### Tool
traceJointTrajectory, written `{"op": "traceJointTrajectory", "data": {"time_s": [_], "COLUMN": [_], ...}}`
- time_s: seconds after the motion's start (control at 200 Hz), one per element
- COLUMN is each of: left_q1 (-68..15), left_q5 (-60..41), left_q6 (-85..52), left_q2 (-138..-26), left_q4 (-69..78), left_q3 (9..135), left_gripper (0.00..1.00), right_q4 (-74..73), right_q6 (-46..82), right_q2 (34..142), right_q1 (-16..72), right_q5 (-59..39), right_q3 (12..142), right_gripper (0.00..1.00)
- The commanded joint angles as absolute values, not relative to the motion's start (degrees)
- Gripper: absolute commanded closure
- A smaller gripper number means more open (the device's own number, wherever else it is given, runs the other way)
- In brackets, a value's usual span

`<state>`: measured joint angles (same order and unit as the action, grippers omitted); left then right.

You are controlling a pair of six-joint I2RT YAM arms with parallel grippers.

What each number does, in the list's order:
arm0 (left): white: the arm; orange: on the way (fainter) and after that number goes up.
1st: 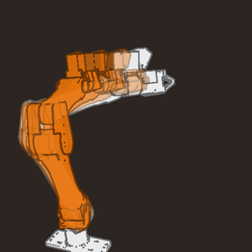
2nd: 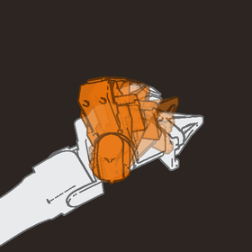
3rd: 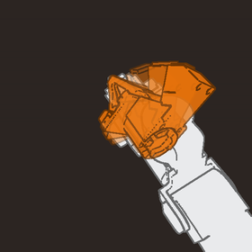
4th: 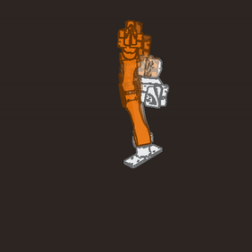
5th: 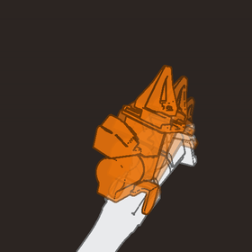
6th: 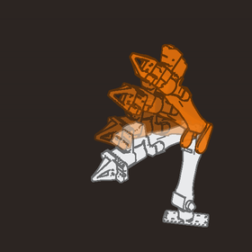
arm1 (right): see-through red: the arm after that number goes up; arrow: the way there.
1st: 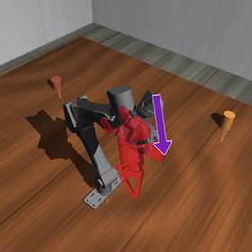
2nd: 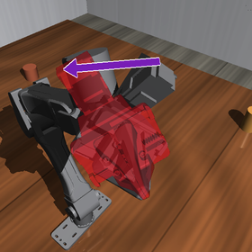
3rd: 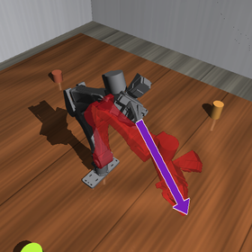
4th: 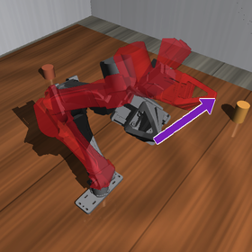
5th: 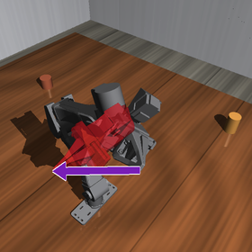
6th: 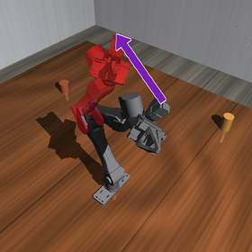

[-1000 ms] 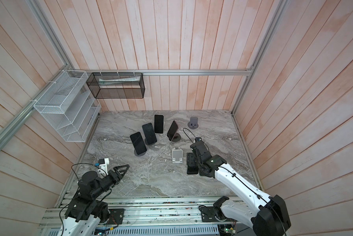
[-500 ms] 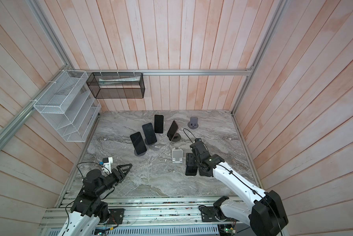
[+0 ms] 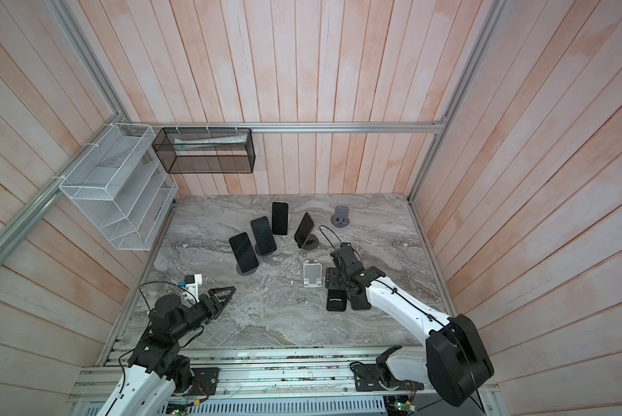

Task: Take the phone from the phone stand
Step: 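Lower the teal phone flat beside the black phone and open the right gripper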

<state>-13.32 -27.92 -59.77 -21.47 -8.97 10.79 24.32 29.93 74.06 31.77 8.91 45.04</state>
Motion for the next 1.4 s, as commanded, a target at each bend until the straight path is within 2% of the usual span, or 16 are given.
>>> {"op": "traceJointTrajectory", "data": {"time_s": [0.0, 0.51, 1.395], "left_q1": [-13.71, -13.71, -13.71], "left_q5": [-28.06, -28.73, -28.18], "left_q6": [-59.06, -59.85, -59.92], "left_q2": [-20.61, -20.81, -21.36], "left_q4": [-7.89, -6.64, -8.67], "left_q3": [10.38, 8.17, 9.24], "left_gripper": [0.35, 0.35, 0.35], "right_q4": [22.42, 16.16, 9.80], "right_q6": [29.58, 29.51, 31.73], "right_q2": [76.83, 85.54, 92.56], "right_q1": [31.46, 31.44, 31.55], "right_q5": [9.23, 7.94, 12.17], "right_q3": [46.09, 45.39, 39.79], "right_gripper": [0.39, 0.38, 0.29]}}
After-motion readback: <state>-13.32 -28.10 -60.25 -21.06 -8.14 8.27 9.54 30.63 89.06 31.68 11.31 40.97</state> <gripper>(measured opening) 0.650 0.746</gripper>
